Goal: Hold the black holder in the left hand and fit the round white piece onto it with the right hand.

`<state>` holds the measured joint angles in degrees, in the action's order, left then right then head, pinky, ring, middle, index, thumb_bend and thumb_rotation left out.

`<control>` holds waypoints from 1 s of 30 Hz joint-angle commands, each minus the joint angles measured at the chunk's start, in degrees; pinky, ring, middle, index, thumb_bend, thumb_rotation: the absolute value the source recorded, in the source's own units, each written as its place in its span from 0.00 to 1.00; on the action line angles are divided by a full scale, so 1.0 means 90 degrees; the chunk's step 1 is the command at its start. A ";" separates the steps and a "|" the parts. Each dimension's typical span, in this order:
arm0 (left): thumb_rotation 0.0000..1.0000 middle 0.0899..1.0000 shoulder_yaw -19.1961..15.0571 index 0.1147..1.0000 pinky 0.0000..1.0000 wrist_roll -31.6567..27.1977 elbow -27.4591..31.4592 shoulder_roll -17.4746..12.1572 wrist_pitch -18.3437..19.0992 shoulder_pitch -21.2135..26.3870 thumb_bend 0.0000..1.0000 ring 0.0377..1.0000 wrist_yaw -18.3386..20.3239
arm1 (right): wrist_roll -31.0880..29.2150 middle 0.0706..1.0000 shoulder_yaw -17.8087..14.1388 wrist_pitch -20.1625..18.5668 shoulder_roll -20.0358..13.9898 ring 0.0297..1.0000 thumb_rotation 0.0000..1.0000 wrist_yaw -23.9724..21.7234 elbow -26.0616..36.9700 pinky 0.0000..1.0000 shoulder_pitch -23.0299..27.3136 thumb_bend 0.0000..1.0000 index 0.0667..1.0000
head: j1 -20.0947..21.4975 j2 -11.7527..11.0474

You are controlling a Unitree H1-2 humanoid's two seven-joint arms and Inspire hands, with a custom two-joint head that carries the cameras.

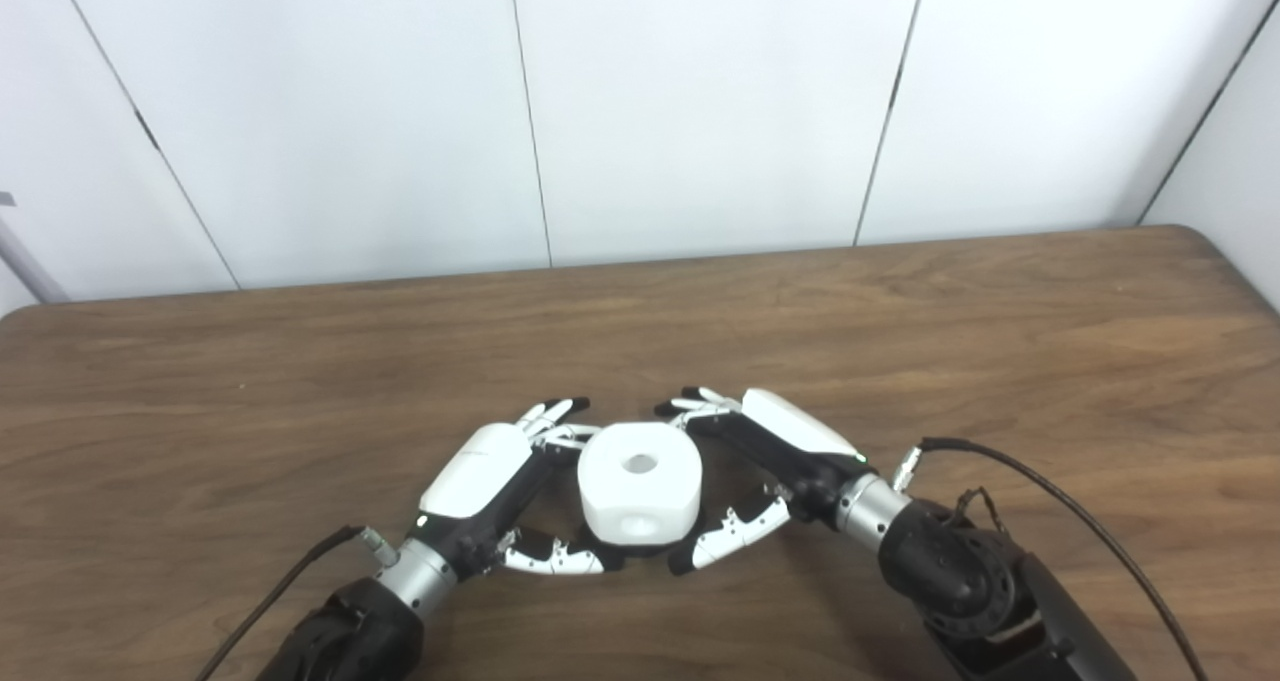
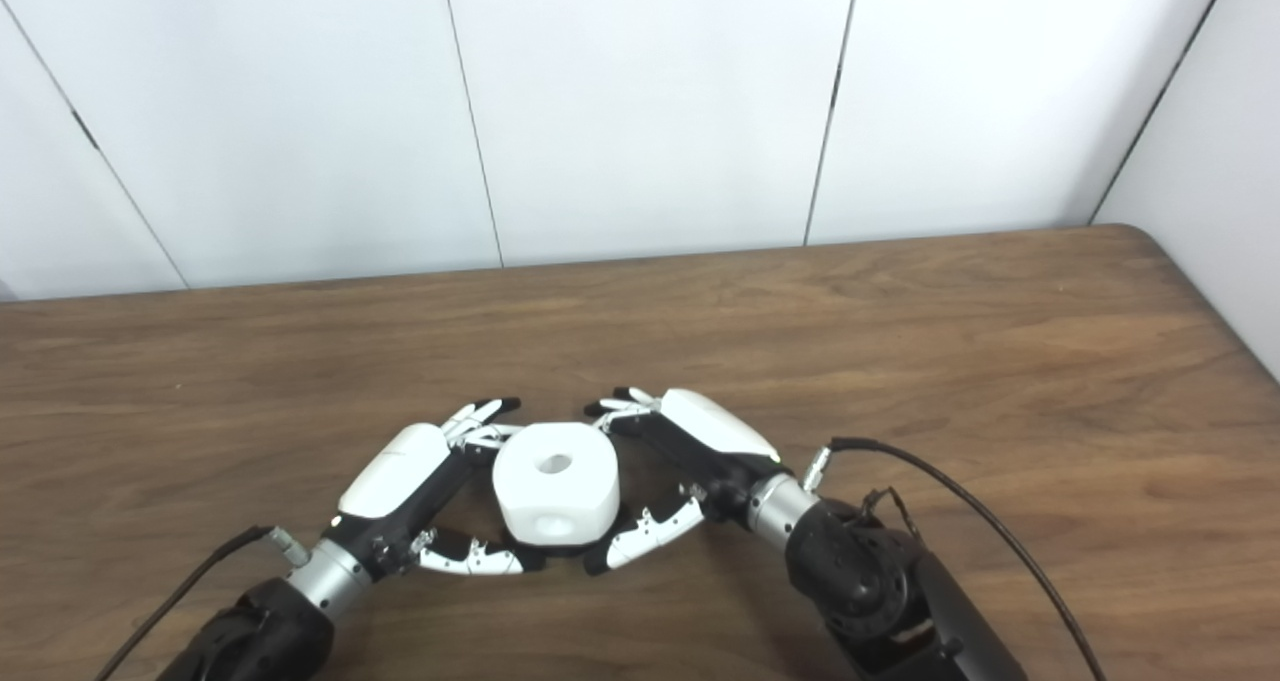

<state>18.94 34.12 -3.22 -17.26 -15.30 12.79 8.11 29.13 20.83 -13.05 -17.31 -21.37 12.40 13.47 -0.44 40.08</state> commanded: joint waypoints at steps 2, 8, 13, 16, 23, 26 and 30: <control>0.05 0.79 -0.0040 0.42 1.00 0.0087 0.0148 -0.0066 0.0011 0.0110 0.52 0.97 0.0005 | 0.0003 0.93 -0.0119 0.0099 0.0058 1.00 0.35 0.0114 0.0287 1.00 0.0132 0.92 0.83 | -0.0015 0.0016; 0.05 0.79 -0.0058 0.42 1.00 0.0039 0.0127 -0.0069 -0.0001 0.0114 0.52 0.97 0.0009 | 0.0014 0.94 -0.0172 0.0147 0.0096 1.00 0.35 0.0156 0.0300 1.00 0.0120 0.90 0.82 | -0.0001 0.0024; 0.05 0.79 -0.0068 0.42 1.00 0.0038 0.0108 -0.0078 -0.0010 0.0117 0.52 0.97 0.0001 | -0.0034 0.94 -0.0253 0.0164 0.0090 1.00 0.34 0.0167 0.0316 1.00 0.0123 0.88 0.81 | 0.0011 0.0003; 0.05 0.79 -0.0076 0.42 1.00 0.0043 0.0110 -0.0078 0.0026 0.0125 0.52 0.97 0.0016 | -0.0073 0.93 -0.0358 0.0121 0.0051 1.00 0.32 0.0170 0.0361 1.00 0.0106 0.87 0.81 | 0.0011 0.0003; 0.05 0.79 -0.0148 0.42 1.00 0.0042 0.0088 -0.0101 0.0061 0.0156 0.52 0.96 -0.0036 | -0.0223 0.94 -0.0682 0.0005 -0.0289 1.00 0.27 -0.0051 0.0485 1.00 -0.0027 0.83 0.83 | 0.0009 -0.0010; 0.05 0.80 -0.0206 0.42 1.00 0.0041 0.0058 -0.0123 0.0073 0.0168 0.52 0.97 -0.0063 | -0.0428 0.96 -0.0902 -0.0008 -0.0485 1.00 0.24 -0.0150 0.0557 1.00 -0.0145 0.82 0.83 | 0.0034 -0.0016; 0.05 0.80 -0.0270 0.42 1.00 0.0006 0.0003 -0.0154 0.0071 0.0193 0.52 0.97 -0.0058 | -0.0681 0.98 -0.1141 -0.0124 -0.0813 1.00 0.21 -0.0377 0.0660 1.00 -0.0223 0.81 0.84 | 0.0073 -0.0034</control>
<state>17.13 33.96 -3.50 -17.75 -14.32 12.87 8.12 24.37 11.37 -14.24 -23.51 -24.37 15.88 10.07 0.09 39.81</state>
